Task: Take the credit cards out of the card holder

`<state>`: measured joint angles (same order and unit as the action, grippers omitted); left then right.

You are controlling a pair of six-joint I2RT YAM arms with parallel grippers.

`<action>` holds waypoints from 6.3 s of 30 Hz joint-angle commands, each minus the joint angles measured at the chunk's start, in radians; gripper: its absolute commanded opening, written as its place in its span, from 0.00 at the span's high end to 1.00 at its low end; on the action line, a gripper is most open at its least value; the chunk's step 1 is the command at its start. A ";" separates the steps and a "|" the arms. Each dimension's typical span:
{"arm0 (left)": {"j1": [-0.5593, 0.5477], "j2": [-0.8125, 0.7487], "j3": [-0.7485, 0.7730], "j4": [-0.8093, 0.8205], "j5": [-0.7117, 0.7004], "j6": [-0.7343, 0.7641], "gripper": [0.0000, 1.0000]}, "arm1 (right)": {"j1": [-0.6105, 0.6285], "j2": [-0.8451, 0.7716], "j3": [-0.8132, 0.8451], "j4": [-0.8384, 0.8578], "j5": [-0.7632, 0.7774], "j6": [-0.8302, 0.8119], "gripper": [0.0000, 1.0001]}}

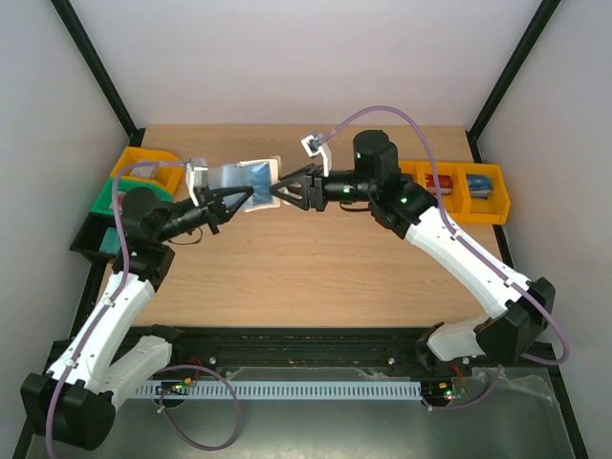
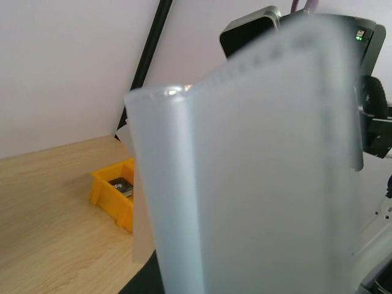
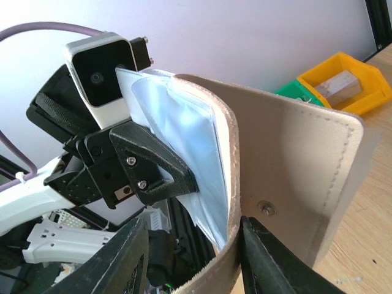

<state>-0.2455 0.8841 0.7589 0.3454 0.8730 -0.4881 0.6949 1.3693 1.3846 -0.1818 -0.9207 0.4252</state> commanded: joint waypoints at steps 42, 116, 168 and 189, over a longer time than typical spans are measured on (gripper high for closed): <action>0.059 -0.114 -0.018 -0.086 -0.007 0.191 0.62 | 0.032 0.079 0.174 -0.236 0.186 -0.106 0.98; 0.081 0.040 0.182 -0.355 0.518 0.465 0.01 | 0.000 -0.089 0.104 -0.088 -0.379 -0.202 0.98; -0.050 -0.059 0.121 -0.233 -0.060 0.549 0.98 | -0.004 -0.146 0.032 -0.078 0.029 -0.291 0.46; -0.111 0.044 0.247 -0.494 -0.348 0.166 0.98 | 0.050 -0.260 0.025 -0.051 0.708 -0.277 0.22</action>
<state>-0.3588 0.9199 0.9718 -0.1505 0.5598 -0.2298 0.7395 1.1545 1.3769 -0.2527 -0.3405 0.1394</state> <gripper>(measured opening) 0.063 0.799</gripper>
